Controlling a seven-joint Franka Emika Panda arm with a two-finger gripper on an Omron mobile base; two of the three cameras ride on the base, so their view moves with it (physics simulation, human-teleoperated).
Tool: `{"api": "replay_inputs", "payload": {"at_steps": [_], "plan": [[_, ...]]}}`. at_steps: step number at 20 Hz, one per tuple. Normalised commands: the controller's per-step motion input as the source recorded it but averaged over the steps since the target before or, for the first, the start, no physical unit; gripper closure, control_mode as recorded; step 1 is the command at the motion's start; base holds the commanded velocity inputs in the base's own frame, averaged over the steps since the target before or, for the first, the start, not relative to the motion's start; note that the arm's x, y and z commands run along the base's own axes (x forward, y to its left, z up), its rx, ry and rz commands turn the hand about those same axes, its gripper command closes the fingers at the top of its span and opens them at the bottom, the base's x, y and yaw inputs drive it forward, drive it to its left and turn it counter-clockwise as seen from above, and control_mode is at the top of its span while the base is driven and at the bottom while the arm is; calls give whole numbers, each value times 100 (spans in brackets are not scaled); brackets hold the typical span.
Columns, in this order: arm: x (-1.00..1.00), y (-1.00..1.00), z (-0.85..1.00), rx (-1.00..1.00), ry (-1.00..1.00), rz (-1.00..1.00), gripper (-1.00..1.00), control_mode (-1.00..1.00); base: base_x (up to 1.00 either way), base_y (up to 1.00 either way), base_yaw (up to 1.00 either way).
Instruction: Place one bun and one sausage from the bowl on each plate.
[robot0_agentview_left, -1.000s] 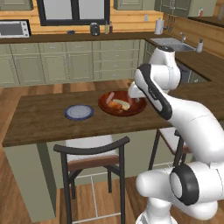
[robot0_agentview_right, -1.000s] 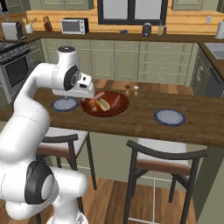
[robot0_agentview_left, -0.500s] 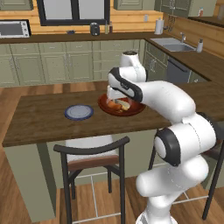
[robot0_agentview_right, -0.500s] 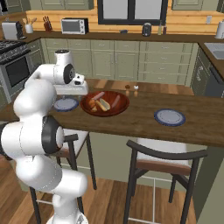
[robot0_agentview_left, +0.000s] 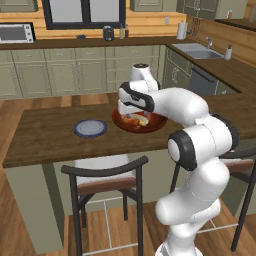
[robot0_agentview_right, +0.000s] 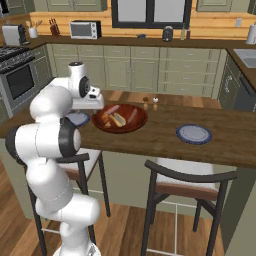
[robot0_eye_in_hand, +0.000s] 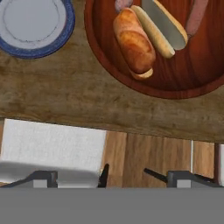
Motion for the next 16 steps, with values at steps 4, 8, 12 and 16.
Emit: {"api": "replay_inputs", "payload": {"at_steps": [4, 8, 12, 16], "plan": [[40, -21, -15, 0, 0, 0, -100, -100, 0, 0, 0], [48, -31, -22, 0, 0, 0, -100, -100, 0, 0, 0], [59, -4, -36, 0, 0, 0, -100, -100, 0, 0, 0], [58, -1, -38, 0, 0, 0, -100, -100, 0, 0, 0]]}}
